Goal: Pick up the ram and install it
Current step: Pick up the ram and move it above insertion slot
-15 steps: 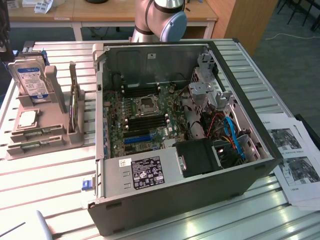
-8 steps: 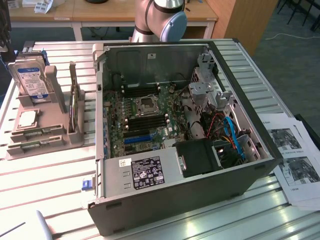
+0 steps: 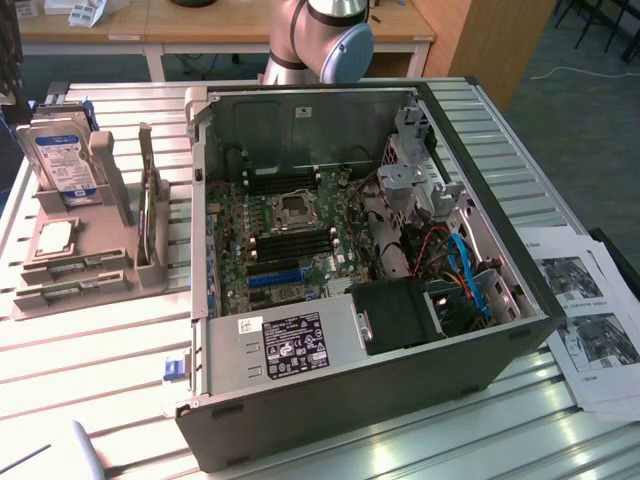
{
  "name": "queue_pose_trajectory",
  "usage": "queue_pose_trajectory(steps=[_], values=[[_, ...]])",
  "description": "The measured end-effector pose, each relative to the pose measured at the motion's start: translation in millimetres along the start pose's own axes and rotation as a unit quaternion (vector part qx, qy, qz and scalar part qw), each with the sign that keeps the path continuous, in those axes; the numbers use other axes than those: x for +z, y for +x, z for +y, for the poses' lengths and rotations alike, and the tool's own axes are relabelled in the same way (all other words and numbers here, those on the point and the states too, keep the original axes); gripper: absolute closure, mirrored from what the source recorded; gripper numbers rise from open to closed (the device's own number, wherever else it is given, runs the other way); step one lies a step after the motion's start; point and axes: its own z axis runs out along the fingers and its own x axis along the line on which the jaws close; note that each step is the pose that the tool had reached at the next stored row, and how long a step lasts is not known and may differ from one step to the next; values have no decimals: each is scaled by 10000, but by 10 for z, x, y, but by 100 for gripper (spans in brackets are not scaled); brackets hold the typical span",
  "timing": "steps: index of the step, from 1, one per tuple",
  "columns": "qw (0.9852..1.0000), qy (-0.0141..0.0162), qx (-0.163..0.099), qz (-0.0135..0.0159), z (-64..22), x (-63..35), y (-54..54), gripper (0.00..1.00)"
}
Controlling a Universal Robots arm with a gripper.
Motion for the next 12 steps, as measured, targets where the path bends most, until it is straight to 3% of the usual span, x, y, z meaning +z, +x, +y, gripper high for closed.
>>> queue_pose_trajectory(steps=[12], values=[[10000, 0, 0, 0, -4, 94, 9, 90]])
